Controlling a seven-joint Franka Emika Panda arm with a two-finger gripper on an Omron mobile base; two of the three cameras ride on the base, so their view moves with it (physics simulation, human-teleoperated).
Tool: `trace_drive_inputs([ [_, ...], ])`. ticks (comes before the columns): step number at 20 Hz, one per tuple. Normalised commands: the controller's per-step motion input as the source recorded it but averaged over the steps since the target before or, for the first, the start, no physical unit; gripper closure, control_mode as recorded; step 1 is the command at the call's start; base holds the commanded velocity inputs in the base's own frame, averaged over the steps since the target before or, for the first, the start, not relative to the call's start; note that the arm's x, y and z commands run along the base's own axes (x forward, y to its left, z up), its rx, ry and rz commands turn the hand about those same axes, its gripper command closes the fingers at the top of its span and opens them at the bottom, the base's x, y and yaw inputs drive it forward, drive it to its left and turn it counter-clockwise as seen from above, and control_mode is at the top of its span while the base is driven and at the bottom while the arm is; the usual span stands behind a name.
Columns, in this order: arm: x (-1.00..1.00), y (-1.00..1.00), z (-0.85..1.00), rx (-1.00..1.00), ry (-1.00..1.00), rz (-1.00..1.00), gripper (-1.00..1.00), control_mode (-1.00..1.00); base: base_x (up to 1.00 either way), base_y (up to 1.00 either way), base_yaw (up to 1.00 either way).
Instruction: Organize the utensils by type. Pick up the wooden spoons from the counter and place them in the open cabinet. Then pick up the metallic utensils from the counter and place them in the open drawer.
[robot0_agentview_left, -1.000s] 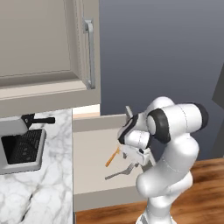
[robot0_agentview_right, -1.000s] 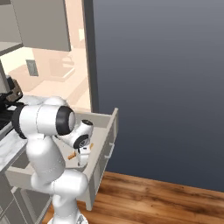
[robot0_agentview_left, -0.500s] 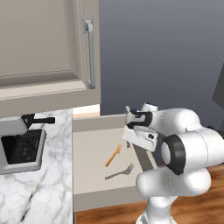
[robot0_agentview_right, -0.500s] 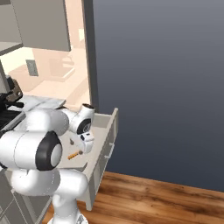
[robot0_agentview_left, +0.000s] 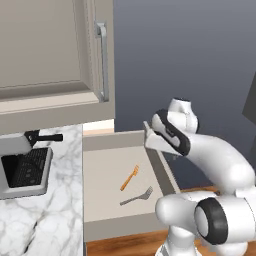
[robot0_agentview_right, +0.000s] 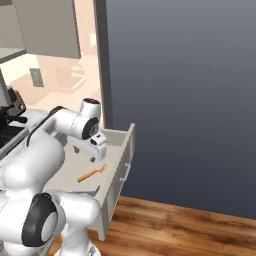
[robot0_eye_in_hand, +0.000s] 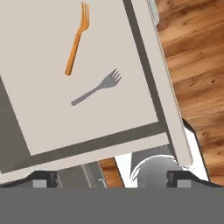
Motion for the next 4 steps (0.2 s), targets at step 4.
trace_drive_inputs([
  [4,-0.68,-0.21,0.56,-0.13,-0.52,0.19,-1.0,-1.0,0.0,0.0,0.0],
])
